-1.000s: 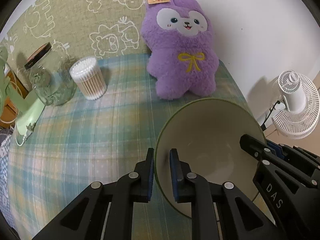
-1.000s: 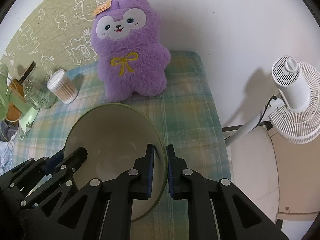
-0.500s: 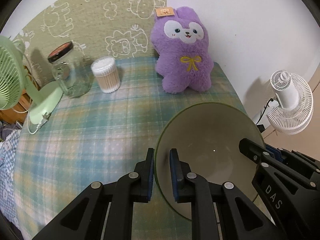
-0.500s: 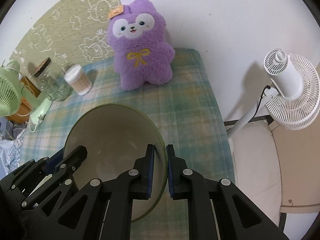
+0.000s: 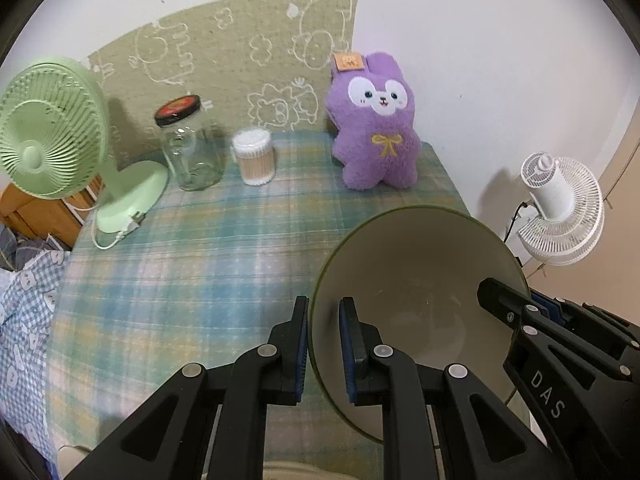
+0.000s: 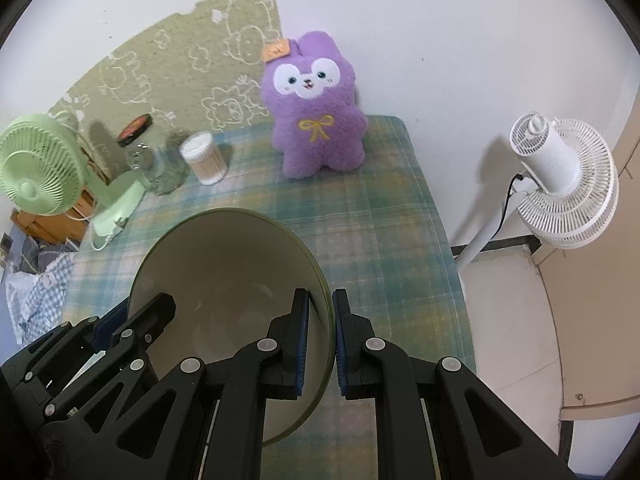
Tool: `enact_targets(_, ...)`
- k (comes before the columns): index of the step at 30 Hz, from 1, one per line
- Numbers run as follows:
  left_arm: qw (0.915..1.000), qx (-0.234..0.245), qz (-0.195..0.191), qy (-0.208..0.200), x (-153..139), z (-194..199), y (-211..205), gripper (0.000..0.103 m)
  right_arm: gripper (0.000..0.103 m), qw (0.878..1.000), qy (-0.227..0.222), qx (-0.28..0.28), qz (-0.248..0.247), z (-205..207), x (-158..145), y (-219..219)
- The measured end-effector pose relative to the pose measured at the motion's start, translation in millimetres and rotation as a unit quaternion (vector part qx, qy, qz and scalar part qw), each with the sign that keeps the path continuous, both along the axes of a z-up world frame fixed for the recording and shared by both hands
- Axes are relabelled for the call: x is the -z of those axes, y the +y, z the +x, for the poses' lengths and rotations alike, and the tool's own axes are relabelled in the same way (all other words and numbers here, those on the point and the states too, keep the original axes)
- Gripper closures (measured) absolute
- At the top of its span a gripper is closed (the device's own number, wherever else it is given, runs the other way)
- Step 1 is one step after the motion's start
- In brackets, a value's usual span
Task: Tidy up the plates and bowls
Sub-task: 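Lift and carry the held bowl back toward the plate stack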
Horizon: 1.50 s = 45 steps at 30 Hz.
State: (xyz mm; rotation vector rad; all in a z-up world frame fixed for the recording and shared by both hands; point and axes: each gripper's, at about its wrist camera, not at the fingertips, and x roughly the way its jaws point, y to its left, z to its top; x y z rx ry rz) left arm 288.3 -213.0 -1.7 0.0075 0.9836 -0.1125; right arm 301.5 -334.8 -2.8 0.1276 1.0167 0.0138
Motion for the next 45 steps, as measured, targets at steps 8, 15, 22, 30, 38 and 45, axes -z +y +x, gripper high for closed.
enact_targets(8,0.9997,0.000,-0.013,-0.019,-25,-31,31,0.091,0.088,1.000,-0.017,0.001,-0.010,-33,-28,29)
enact_targets(15,0.9993,0.004,-0.021,-0.031,-42,-61,69,0.091,0.088,1.000,-0.025,0.007,-0.015,-65,-47,66)
enact_targets(22,0.9990,0.015,-0.022,-0.036,-52,-89,108,0.091,0.088,0.999,-0.028,0.015,-0.019,-95,-58,106)
enact_targets(30,0.9986,0.022,-0.015,-0.045,-55,-110,149,0.091,0.088,0.999,-0.033,0.015,-0.022,-121,-56,151)
enact_targets(38,0.9994,0.008,-0.017,-0.029,-39,-124,190,0.091,0.088,1.000,-0.022,0.005,-0.019,-137,-41,194)
enact_targets(45,0.9998,-0.004,-0.016,-0.011,-19,-133,221,0.091,0.088,1.000,-0.005,-0.009,-0.018,-146,-22,227)
